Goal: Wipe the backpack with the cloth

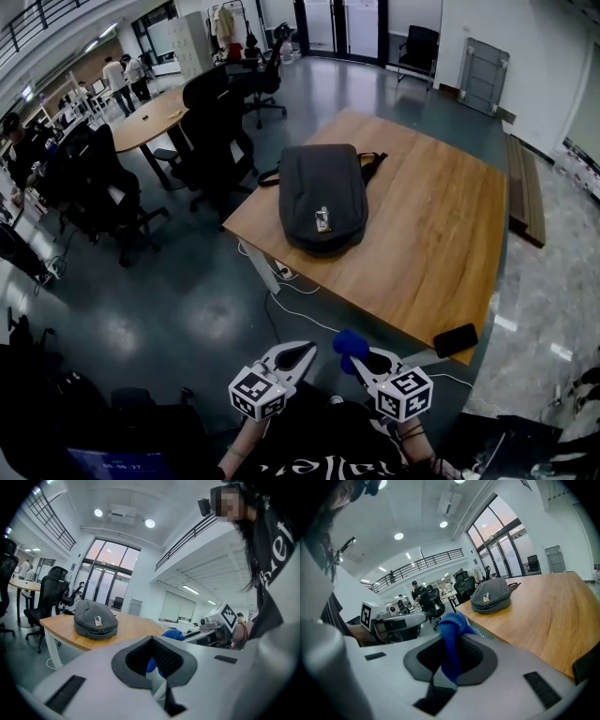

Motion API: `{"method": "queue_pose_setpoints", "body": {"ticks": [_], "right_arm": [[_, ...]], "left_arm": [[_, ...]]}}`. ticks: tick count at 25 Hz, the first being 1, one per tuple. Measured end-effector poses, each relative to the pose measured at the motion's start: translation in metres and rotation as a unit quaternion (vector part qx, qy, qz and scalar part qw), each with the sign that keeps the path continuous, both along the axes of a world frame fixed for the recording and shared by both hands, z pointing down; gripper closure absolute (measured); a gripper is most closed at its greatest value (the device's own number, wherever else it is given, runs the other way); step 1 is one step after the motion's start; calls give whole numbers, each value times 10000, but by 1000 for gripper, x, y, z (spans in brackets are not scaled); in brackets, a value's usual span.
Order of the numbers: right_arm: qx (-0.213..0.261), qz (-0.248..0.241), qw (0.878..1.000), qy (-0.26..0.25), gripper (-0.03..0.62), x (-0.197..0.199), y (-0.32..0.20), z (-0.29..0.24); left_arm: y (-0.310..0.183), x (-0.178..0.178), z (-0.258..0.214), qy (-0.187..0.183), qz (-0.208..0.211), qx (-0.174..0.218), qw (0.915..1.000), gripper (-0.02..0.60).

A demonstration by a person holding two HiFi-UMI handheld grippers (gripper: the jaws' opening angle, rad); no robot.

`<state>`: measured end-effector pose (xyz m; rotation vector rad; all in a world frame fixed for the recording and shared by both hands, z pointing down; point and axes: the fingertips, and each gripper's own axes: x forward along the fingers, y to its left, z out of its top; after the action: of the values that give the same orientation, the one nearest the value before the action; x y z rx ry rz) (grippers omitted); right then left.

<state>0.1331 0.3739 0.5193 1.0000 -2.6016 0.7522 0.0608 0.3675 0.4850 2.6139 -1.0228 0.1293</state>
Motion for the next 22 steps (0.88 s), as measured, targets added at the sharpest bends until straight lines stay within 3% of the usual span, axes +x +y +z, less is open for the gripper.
{"method": "queue_pose_setpoints", "body": {"ticks": [8, 22], "right_arm": [[5, -126, 9998, 147, 539, 4, 9, 1], [-86, -48, 9999, 80, 539, 16, 26, 4]], "left_arm": [[1, 14, -15, -39, -61, 146, 9999, 583], [28, 19, 4, 8, -45, -169, 9998, 583]]}}
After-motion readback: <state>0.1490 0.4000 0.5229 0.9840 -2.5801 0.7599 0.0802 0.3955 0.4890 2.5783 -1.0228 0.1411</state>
